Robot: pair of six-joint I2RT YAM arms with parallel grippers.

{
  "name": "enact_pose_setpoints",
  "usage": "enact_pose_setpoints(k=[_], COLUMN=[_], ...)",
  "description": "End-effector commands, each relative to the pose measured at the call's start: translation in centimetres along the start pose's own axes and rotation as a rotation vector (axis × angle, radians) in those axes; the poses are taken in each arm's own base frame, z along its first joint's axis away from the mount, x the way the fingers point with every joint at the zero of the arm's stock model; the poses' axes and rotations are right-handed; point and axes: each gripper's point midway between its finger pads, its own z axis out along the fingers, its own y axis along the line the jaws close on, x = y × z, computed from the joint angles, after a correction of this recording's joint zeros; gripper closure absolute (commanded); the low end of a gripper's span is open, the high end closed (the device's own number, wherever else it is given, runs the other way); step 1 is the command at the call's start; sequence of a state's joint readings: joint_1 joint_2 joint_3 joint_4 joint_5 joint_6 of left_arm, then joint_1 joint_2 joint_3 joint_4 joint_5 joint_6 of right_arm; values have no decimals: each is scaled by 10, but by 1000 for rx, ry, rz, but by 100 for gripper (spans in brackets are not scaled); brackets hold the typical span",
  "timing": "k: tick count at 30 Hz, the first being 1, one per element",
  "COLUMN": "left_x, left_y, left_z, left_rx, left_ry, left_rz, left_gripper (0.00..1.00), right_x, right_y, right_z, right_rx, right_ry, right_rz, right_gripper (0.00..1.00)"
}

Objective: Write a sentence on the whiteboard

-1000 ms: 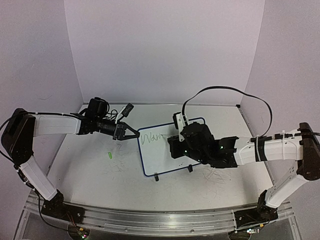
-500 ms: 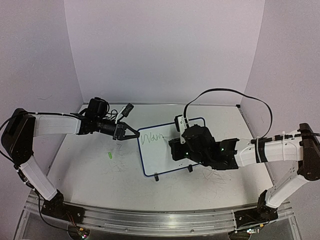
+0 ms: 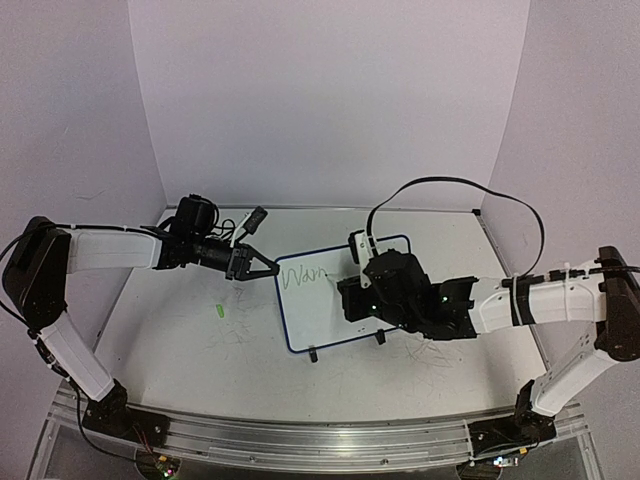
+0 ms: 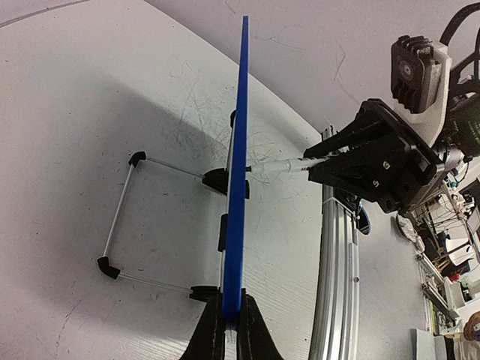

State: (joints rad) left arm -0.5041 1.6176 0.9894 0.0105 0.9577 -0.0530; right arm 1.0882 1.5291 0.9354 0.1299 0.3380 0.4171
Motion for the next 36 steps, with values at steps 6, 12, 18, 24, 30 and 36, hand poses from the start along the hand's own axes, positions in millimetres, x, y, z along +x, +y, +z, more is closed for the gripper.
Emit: enact_pose_setpoints(k=[6, 12, 18, 24, 30, 36], left_x=[-6, -6, -6, -6, -5, -6], left_y=[-15, -15, -15, -14, -14, -14], left_z=[3, 3, 3, 3, 3, 3], left_rx=[37, 39, 39, 39, 39, 38], left_ry=[10, 10, 10, 11, 11, 11], left_rz=[26, 28, 28, 27, 26, 27], left_gripper=[100, 100, 100, 100, 100, 100], right_x=[-32, -35, -33, -23, -16, -5], right_y=[-4, -6, -11, -16, -19, -19], right_z=[2, 2, -1, -2, -4, -2], right_rx=[54, 62, 80, 91, 91, 80], right_ry=[-76, -82, -77, -50, -36, -7], right_rz=[-6, -4, 9, 21, 31, 37], right_gripper=[100, 100, 100, 100, 100, 100])
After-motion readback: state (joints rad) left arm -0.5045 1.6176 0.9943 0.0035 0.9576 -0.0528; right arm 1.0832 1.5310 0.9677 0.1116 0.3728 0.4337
